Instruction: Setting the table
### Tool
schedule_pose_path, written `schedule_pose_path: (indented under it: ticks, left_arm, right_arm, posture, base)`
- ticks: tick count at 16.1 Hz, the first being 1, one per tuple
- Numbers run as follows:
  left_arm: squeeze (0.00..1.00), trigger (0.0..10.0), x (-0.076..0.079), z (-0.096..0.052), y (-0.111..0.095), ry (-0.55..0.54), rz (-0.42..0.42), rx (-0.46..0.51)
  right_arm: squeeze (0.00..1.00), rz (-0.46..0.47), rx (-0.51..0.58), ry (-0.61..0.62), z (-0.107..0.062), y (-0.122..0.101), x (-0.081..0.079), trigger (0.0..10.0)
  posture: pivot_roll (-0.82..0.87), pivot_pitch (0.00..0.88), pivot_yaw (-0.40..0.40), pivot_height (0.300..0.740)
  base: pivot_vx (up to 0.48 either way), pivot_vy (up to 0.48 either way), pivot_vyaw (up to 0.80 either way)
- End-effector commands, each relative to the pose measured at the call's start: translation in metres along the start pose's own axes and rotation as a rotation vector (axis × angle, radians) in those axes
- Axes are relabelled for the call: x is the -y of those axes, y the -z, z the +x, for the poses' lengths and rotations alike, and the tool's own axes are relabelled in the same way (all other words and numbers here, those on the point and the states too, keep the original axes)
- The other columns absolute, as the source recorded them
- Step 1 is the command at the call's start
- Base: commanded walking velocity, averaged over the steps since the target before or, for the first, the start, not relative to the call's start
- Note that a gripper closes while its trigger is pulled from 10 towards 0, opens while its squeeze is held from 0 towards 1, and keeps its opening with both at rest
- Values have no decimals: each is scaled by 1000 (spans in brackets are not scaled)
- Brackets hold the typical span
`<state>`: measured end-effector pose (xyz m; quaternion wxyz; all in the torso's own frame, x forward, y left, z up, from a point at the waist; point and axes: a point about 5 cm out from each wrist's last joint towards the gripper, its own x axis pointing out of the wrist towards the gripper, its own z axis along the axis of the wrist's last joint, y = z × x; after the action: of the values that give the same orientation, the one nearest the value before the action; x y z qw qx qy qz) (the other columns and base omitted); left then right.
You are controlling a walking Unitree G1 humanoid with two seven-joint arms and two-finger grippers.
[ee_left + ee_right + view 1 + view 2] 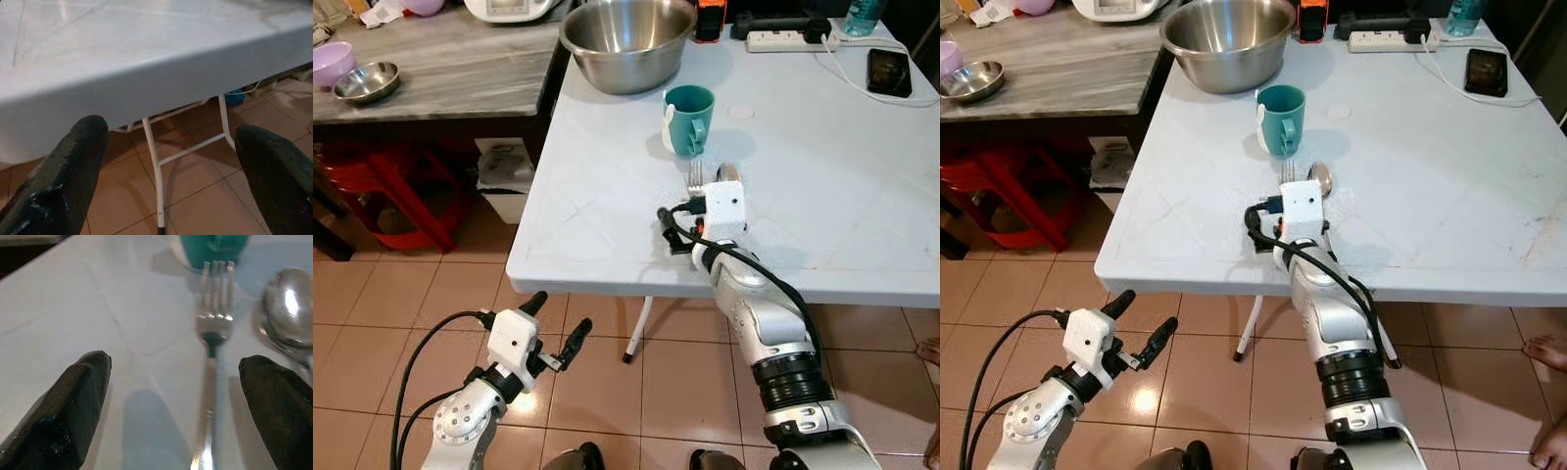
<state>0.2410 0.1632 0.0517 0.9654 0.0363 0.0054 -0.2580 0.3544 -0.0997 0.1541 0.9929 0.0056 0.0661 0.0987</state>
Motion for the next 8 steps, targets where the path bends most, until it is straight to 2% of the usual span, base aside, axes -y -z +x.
schedule_pose_path:
  ticks: [1, 2, 3, 4, 7, 8]
  left_arm:
    - [0, 10000, -4, -5, 8, 3, -4, -17]
    - [0, 10000, -4, -6, 10, 6, -5, -20]
    - [0, 10000, -6, -8, 26, 10, -23, -56]
    - [0, 10000, -8, -9, 33, 9, -34, -74]
    - [0, 10000, -14, -5, 33, -17, -36, -55]
    - [0, 10000, -23, -4, 32, -72, -41, -45]
  right_arm:
    - [0, 11, -38, 31, 0, 8, 4, 10000]
    - [0, 15, -47, 38, 0, 10, 5, 9725]
    - [0, 36, -79, 37, -1, 16, 6, 4902]
    - [0, 28, -90, 35, -2, 20, 7, 3647]
    - [0, 33, -109, 37, -2, 24, 8, 2706]
    - [0, 29, -111, 39, -2, 25, 9, 2510]
  posture:
    - [-88, 206, 94, 740]
    - [-92, 205, 98, 740]
    - [-92, 205, 98, 740]
    - [-94, 204, 98, 740]
    - [-93, 201, 94, 740]
    - [-93, 200, 93, 740]
  base:
    - [0, 0, 0]
    - [0, 0, 0]
    - [0, 0, 0]
    - [0, 0, 0]
    - [0, 0, 0]
    - [0, 0, 0]
